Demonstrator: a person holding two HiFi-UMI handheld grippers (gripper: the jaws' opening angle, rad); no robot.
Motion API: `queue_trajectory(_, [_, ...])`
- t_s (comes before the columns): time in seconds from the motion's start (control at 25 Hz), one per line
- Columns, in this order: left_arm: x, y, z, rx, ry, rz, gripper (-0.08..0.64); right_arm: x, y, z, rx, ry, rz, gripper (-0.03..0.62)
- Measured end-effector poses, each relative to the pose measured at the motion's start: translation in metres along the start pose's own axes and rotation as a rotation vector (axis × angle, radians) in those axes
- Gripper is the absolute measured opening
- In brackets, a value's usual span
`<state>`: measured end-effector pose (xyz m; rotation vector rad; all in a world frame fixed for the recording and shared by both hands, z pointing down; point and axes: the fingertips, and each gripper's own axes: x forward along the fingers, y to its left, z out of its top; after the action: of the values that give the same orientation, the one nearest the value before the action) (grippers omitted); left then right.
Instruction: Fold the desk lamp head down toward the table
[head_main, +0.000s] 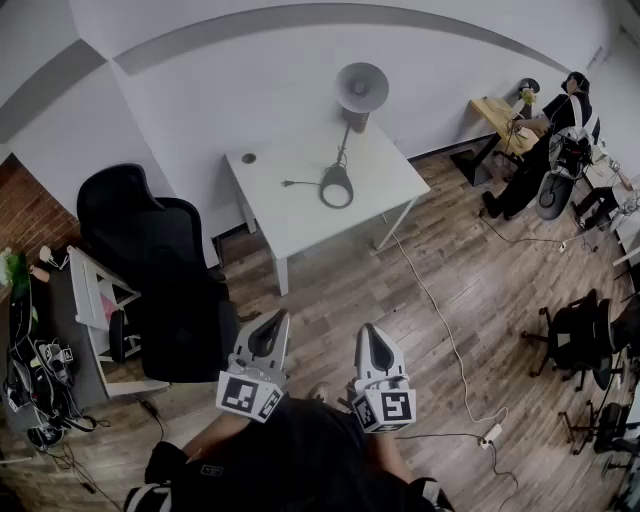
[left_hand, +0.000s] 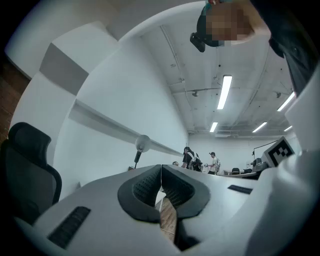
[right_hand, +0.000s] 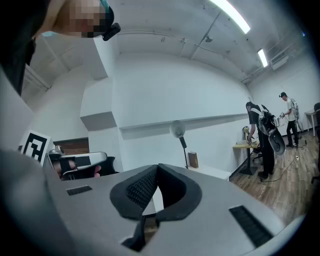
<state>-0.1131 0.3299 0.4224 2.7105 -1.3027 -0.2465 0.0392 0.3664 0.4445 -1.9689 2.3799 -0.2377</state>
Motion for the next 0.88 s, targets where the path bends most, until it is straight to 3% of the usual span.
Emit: queue_trajectory(0.88, [0.001, 0.032, 0.002, -0.003, 0.005, -0.014, 0.028, 0.029, 0.026, -0.002, 0.0, -0.008, 0.002, 0.013])
